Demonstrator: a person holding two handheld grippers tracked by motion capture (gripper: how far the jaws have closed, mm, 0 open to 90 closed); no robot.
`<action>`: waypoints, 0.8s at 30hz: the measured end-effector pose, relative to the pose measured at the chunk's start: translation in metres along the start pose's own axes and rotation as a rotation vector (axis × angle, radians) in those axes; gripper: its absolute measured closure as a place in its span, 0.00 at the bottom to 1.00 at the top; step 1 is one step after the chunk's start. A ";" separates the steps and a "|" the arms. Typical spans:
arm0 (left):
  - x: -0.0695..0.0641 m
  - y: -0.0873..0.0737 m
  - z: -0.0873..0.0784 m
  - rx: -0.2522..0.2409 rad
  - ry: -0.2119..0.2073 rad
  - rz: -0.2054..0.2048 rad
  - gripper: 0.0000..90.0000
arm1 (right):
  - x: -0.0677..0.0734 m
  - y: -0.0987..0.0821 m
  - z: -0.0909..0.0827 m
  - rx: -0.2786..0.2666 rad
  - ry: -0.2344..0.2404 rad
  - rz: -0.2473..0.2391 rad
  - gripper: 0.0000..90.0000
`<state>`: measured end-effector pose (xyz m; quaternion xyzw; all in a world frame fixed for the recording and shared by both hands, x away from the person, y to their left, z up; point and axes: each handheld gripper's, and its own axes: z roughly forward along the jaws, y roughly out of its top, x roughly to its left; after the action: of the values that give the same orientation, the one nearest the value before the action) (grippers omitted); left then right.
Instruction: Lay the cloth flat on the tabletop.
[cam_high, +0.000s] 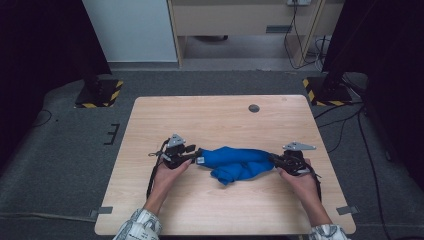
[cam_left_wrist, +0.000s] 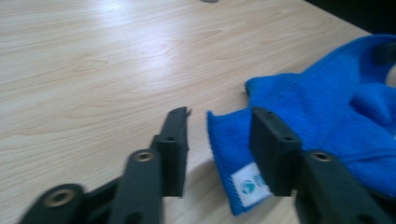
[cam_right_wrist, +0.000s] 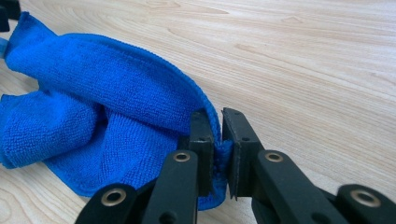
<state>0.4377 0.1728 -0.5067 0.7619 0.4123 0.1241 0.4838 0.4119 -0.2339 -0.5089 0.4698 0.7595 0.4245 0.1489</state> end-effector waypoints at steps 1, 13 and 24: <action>0.001 0.001 0.001 0.002 -0.006 -0.008 0.55 | 0.000 0.000 0.000 0.000 -0.001 -0.003 0.92; -0.005 0.001 0.016 0.087 -0.020 0.000 0.19 | 0.002 0.000 -0.003 -0.006 0.005 -0.009 0.91; -0.007 -0.003 0.019 0.130 -0.118 -0.009 0.45 | 0.002 0.001 -0.006 -0.020 0.027 0.017 0.91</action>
<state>0.4427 0.1557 -0.5176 0.7957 0.3937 0.0498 0.4576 0.4072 -0.2348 -0.5044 0.4689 0.7531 0.4397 0.1400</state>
